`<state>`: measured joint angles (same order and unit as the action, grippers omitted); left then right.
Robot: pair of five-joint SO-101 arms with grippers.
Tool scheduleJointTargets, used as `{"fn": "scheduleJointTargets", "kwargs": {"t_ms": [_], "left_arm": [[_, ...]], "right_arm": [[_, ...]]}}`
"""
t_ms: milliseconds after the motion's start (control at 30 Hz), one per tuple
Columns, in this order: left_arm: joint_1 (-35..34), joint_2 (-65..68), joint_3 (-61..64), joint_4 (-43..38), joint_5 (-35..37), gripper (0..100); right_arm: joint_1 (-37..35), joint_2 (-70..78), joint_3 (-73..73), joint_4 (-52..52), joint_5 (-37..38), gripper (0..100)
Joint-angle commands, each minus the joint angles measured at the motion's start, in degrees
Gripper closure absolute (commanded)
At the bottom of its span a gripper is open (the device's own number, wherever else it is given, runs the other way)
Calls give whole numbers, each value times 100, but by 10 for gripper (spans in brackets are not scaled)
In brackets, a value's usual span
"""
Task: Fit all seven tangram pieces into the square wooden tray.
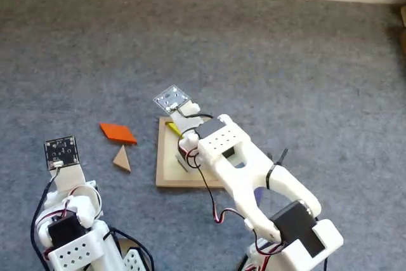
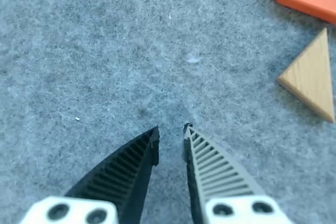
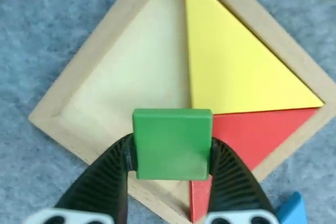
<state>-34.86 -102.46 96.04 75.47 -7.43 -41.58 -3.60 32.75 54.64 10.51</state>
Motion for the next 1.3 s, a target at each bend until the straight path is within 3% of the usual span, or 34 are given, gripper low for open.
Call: {"fn": "scheduleJointTargets", "kwargs": {"t_ms": [0, 600, 833, 1267], "left_arm": [[-40, -180, 110, 44, 26, 909], [-40, -180, 110, 44, 26, 909], [-40, -180, 110, 44, 26, 909], [-40, -180, 110, 44, 26, 909]], "right_arm": [[-84, -330, -48, -92, 44, 954], [-505, -321, 110, -75, 18, 947], [-505, -321, 136, -75, 9, 822], [-514, -330, 136, -57, 9, 817]]}}
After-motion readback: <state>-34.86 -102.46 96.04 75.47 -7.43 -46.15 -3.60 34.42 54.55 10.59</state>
